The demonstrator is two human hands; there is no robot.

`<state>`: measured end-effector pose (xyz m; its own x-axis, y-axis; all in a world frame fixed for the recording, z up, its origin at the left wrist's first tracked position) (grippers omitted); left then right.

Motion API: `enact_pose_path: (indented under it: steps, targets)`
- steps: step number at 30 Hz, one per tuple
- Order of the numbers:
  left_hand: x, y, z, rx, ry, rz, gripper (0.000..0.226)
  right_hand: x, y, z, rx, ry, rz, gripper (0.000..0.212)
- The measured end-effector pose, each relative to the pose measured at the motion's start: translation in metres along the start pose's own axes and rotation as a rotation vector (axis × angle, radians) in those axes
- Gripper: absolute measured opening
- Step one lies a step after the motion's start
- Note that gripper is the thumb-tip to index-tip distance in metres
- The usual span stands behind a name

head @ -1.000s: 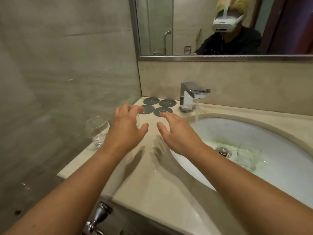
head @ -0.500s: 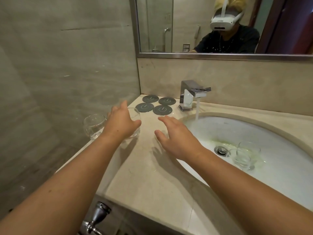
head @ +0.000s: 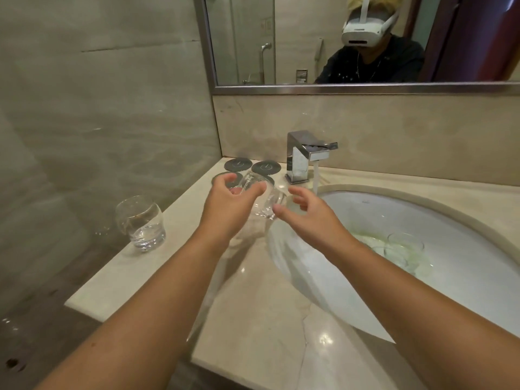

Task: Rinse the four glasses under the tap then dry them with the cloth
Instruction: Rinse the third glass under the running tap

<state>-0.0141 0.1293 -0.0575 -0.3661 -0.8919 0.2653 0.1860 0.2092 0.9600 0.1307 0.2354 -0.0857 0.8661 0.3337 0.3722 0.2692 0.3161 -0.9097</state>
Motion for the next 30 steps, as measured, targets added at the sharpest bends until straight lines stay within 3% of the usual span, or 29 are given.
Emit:
enact_pose_path:
  steps: [4,7,9,15,18,20,21,25,28,30]
  targets:
    - [-0.034,-0.003,-0.009,0.273,-0.084,-0.203,0.084,0.016,0.02,0.011,-0.309,-0.042,0.262,0.079]
    - [-0.057,0.0,-0.015,0.372,-0.14,-0.335,0.043,0.024,0.031,0.021,-0.455,-0.099,0.41,0.07]
    - [-0.07,0.004,-0.021,0.447,-0.154,-0.388,0.023,0.026,0.035,0.025,-0.492,-0.126,0.469,0.057]
    - [-0.101,0.005,-0.024,0.579,-0.197,-0.523,0.027,0.024,0.043,0.041,-0.448,0.065,0.593,0.05]
    - [-0.111,0.0,-0.015,0.492,-0.196,-0.422,0.026,0.024,0.043,0.047,-0.367,0.165,0.57,0.039]
    - [-0.114,-0.006,-0.005,0.315,-0.2,-0.227,0.05,0.025,0.045,0.053,-0.295,0.24,0.491,0.039]
    - [-0.113,-0.008,-0.002,0.209,-0.172,-0.127,0.058,0.024,0.047,0.055,-0.259,0.266,0.453,0.042]
    - [-0.109,-0.013,0.001,-0.123,-0.107,-0.034,0.046,0.014,0.06,0.062,-0.155,0.318,0.317,0.062]
    - [-0.113,-0.021,0.002,-0.213,-0.154,0.006,0.045,0.006,0.071,0.064,-0.141,0.323,0.234,0.083]
    - [-0.115,-0.026,0.005,-0.227,-0.17,0.029,0.046,0.004,0.077,0.067,-0.143,0.326,0.231,0.085]
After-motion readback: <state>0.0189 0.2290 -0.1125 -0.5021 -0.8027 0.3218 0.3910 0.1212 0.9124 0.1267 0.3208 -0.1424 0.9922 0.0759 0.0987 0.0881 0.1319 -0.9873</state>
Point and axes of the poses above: each hand's wrist, its own z-axis towards the middle knuckle, its own x-axis out of the back of the hand, y = z × x, the point moved 2 cm from there along z, towards the middle knuckle, and after that the axes turned 14 degrees about y, right-handed, at the moved point
